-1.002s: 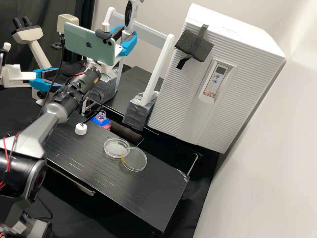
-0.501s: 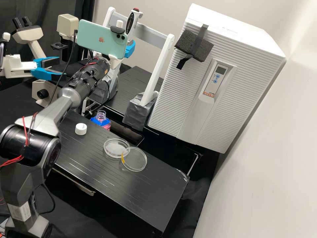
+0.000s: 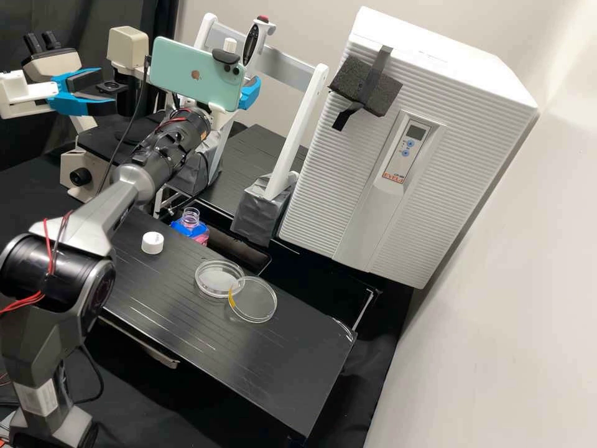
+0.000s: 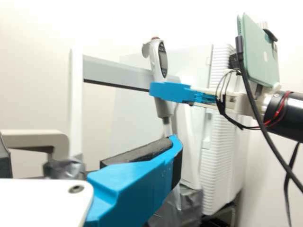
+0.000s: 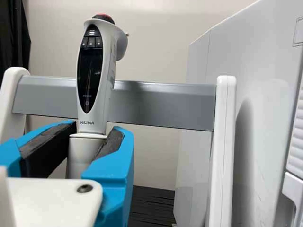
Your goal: Use the pipette
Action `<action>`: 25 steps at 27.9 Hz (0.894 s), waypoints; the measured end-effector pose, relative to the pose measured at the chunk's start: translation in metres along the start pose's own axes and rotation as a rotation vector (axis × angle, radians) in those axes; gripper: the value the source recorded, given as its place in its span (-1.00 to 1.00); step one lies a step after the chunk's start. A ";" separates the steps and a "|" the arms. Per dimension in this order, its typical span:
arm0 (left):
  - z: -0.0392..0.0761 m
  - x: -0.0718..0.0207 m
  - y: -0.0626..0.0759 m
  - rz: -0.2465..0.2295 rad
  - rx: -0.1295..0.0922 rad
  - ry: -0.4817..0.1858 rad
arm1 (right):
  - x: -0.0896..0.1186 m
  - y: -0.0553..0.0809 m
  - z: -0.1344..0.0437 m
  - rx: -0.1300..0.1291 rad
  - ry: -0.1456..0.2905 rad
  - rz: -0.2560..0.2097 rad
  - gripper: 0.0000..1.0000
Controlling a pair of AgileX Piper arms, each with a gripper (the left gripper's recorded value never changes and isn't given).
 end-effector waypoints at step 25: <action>-0.003 -0.0012 0.005 0.001 0.009 0.003 | 0.015 -0.028 0.003 -0.024 -0.024 -0.078 -1.00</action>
